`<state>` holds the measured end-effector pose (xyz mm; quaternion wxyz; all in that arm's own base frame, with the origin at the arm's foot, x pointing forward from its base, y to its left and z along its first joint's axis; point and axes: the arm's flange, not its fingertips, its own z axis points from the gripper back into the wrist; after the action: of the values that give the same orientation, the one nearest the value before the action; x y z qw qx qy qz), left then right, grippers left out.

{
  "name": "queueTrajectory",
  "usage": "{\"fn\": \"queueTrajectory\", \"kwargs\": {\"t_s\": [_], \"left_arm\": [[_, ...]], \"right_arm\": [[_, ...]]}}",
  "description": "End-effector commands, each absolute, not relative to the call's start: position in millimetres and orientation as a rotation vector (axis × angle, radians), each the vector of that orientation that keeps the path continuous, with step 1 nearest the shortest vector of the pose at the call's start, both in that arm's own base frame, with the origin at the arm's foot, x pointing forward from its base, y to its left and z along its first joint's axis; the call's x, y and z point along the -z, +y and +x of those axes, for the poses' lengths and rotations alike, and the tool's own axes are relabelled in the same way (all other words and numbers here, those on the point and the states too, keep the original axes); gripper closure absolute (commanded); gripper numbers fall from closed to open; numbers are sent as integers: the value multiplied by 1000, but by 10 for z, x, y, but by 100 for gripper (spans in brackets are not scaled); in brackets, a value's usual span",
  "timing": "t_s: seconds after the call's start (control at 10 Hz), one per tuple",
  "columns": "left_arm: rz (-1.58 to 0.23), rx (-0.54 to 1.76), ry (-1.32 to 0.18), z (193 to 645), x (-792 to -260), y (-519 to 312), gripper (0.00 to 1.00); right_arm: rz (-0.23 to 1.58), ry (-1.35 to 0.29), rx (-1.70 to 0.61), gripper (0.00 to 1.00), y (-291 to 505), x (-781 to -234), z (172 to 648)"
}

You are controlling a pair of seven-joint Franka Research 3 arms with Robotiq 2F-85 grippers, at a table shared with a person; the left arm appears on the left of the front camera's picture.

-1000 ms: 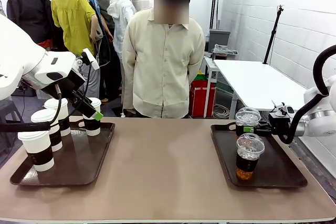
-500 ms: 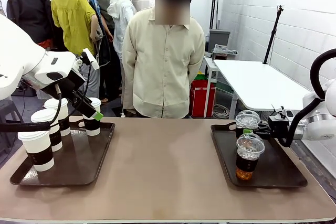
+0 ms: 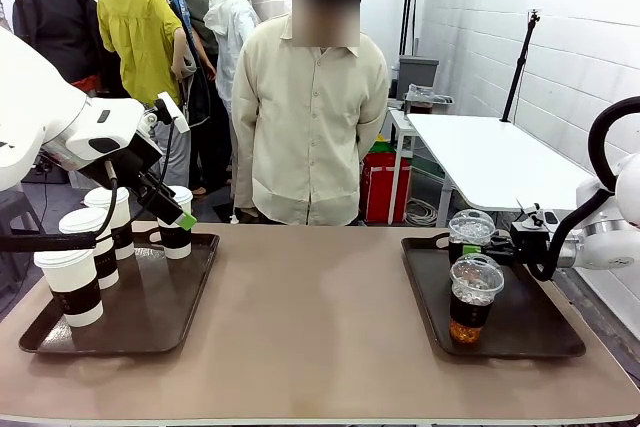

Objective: Distribute the coffee onto the tray.
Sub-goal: Pick up another iced Americano from the middle of the table and place it on the right Handle tray.

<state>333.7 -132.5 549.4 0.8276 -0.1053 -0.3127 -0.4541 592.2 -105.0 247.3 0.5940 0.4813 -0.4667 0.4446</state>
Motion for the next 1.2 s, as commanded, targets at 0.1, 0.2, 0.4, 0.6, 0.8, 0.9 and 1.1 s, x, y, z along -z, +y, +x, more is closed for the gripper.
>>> {"fn": "queueTrajectory", "kwargs": {"t_s": [0.1, 0.2, 0.4, 0.6, 0.8, 0.9, 1.1], "left_arm": [[-224, 966, -660, 3334, -5494, -1316, 0], [-224, 966, -660, 3334, -5494, -1316, 0], [-224, 966, -660, 3334, -5494, -1316, 0], [-224, 966, -660, 3334, -5494, -1316, 0], [-224, 966, -660, 3334, -5494, -1316, 0], [-224, 966, -660, 3334, -5494, -1316, 0], [-224, 966, -660, 3334, -5494, -1316, 0]], "right_arm": [[1131, -1035, -984, 14, -1066, -2477, 5983], [1127, -1024, -983, 0, -1070, -2486, 5976], [1119, -1009, -982, 0, -1089, -2512, 5957], [1110, -992, -976, 0, -1135, -2538, 5928], [1106, -971, -967, 0, -1192, -2572, 5882], [1101, -959, -960, 0, -1238, -2593, 5852], [1104, -911, -948, 0, -1345, -2605, 5759]]}}
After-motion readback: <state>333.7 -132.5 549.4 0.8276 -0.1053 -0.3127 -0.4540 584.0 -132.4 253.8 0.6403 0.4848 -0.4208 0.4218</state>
